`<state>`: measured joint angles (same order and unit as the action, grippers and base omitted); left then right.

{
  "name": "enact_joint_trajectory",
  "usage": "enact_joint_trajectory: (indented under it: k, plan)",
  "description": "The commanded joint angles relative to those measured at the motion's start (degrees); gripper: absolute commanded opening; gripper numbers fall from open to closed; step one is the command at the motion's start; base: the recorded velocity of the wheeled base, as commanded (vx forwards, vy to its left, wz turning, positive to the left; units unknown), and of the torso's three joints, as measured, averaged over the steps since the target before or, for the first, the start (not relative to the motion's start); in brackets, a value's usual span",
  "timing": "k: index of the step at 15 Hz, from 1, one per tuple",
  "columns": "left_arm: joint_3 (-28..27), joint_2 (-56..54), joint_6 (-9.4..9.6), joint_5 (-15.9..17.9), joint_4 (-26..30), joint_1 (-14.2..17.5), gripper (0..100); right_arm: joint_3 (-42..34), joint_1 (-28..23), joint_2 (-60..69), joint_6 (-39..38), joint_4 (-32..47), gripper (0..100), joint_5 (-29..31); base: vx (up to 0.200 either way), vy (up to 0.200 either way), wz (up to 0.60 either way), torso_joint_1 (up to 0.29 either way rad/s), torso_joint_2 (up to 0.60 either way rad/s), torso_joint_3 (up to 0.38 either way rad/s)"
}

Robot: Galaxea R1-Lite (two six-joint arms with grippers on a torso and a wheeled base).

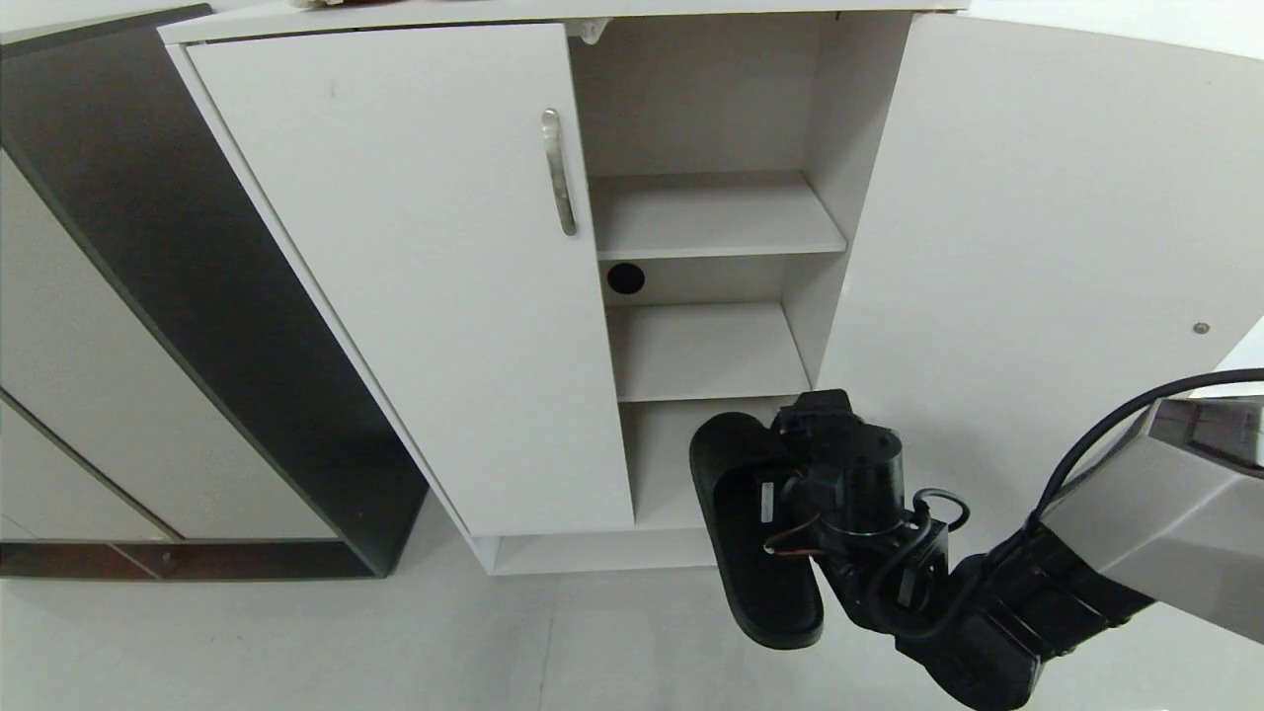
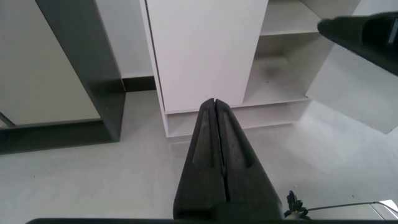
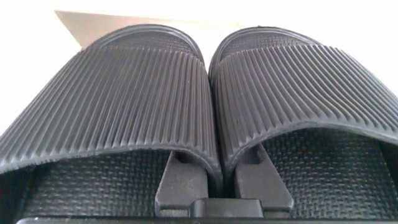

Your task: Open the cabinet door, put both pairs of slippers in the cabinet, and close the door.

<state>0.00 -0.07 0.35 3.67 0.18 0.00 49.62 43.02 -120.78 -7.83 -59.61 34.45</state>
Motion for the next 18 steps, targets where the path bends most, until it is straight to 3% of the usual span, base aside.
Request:
enact_joint_trajectory:
  k: [1,4,11,18]
  plan:
    - [0.0,0.07,0.0,0.02,-0.01,0.0,0,3.65,0.92,-1.38,0.8,0.11,0,-1.4,0.0,0.0,0.0,0.0,0.0,0.0]
    - [0.0,0.07,0.0,0.02,-0.01,0.0,0,10.5,0.92,-6.04,2.9,0.73,0,-1.4,0.0,0.0,0.0,0.0,0.0,0.0]
    - [0.0,0.07,0.09,0.02,-0.01,0.0,0,25.79,1.19,-12.37,-2.54,14.96,0,1.41,0.0,0.0,0.0,0.0,0.0,0.0]
    - [0.0,0.07,0.0,0.02,-0.01,0.0,0,27.29,1.28,-14.04,-1.75,12.15,0,3.87,0.171,0.0,0.0,0.002,0.0,0.001]
